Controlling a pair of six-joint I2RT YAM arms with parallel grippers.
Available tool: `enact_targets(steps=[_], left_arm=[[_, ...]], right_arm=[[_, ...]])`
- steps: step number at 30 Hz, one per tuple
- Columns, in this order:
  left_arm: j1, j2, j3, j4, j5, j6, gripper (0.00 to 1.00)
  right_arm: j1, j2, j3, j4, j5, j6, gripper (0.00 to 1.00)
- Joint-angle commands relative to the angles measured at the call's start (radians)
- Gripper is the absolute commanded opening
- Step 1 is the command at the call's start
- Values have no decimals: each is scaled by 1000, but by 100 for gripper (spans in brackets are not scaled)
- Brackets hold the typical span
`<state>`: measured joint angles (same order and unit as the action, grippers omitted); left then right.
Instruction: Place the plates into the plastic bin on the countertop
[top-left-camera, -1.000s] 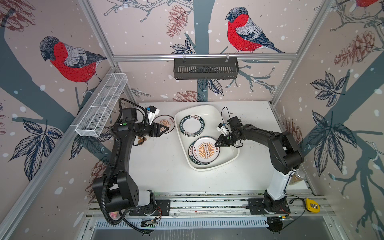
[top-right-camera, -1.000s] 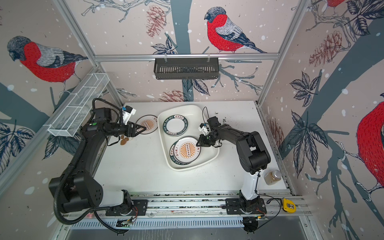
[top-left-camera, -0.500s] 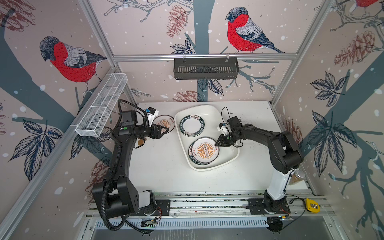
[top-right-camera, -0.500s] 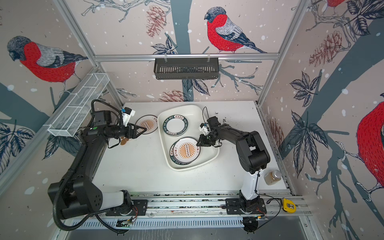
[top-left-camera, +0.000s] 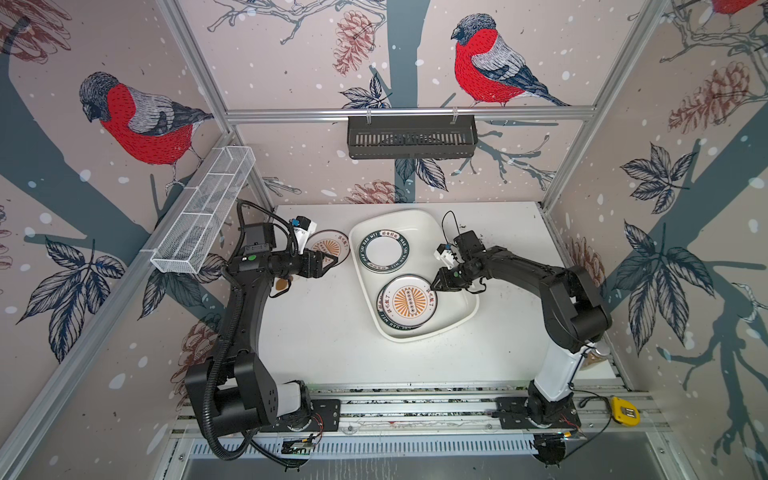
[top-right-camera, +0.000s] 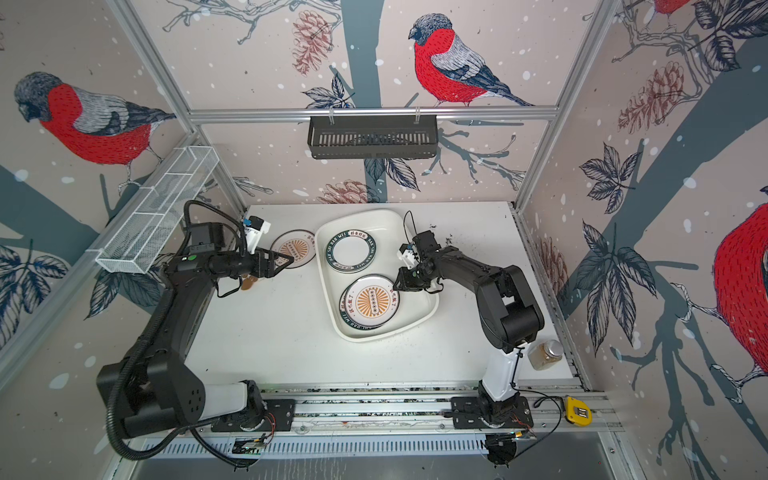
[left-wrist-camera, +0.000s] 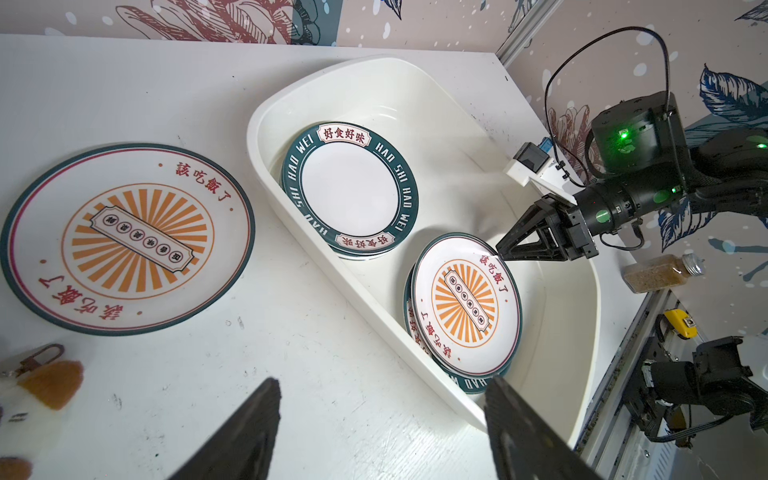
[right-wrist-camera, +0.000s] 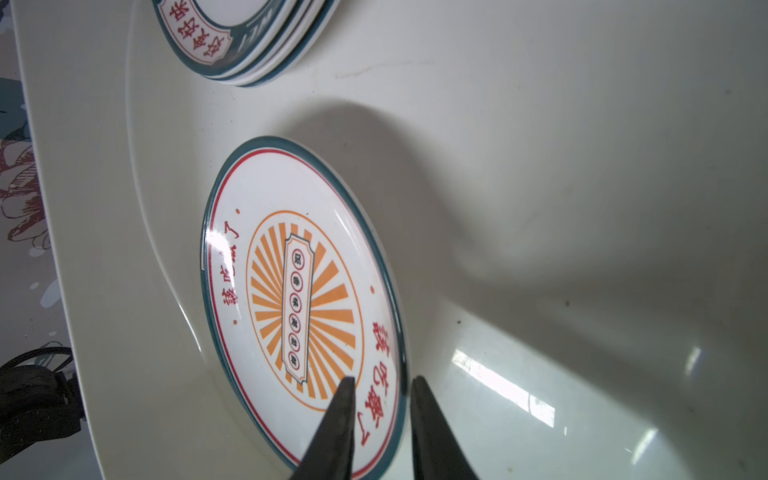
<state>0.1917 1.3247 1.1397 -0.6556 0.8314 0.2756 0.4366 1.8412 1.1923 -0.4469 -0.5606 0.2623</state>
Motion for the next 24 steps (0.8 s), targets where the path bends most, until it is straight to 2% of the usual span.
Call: enact_targets(steps=[1,10,16,24], left_arm=[[-1,4,-6,30,10,3,77],[0,3,-10,32,-8,1,77],[-1,-9,-32,76,-55,-52,79],[-1,40,-72,207,-147,-253,81]], right_arm=[[17,2,12,-40,46,-14,25],[41,28,22,-32,57,-6,24],[44,31,27,-27,60,-5,24],[43,-68,18,-2,97,35,24]])
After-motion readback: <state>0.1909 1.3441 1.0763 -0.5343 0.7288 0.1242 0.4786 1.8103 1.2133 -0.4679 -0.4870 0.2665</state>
